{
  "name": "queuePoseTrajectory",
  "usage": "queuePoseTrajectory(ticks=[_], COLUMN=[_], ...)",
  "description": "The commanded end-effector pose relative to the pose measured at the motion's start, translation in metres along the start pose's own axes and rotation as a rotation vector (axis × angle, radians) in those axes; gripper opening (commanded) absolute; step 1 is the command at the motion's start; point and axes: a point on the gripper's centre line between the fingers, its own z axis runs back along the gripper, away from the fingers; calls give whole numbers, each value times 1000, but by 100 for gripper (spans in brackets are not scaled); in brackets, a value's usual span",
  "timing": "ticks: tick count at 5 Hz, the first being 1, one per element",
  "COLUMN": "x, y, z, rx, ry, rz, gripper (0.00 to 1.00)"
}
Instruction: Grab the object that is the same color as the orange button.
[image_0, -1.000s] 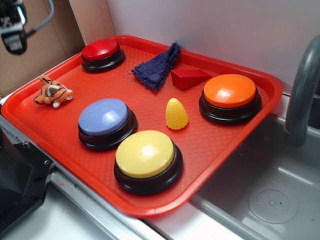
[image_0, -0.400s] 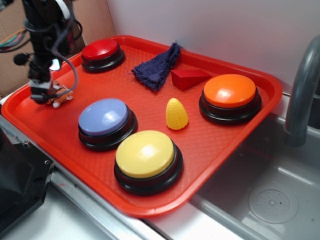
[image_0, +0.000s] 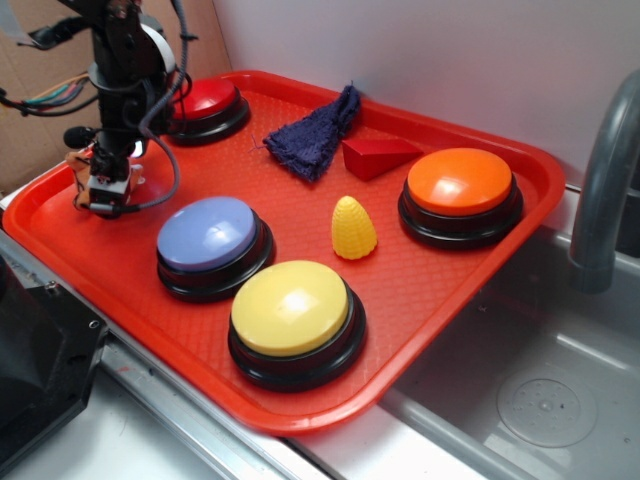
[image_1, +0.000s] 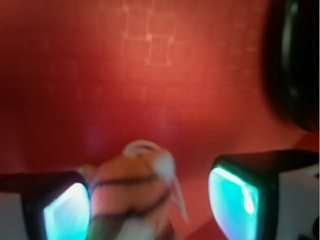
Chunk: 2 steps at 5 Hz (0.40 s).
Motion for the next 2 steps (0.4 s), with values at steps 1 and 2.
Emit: queuePoseTrajectory(ticks=[1, 2], x=[-19, -29], y=[2, -6], z=[11, 18], rx=[-162, -182], ry=[45, 47], rz=[36, 90], gripper=[0, 0])
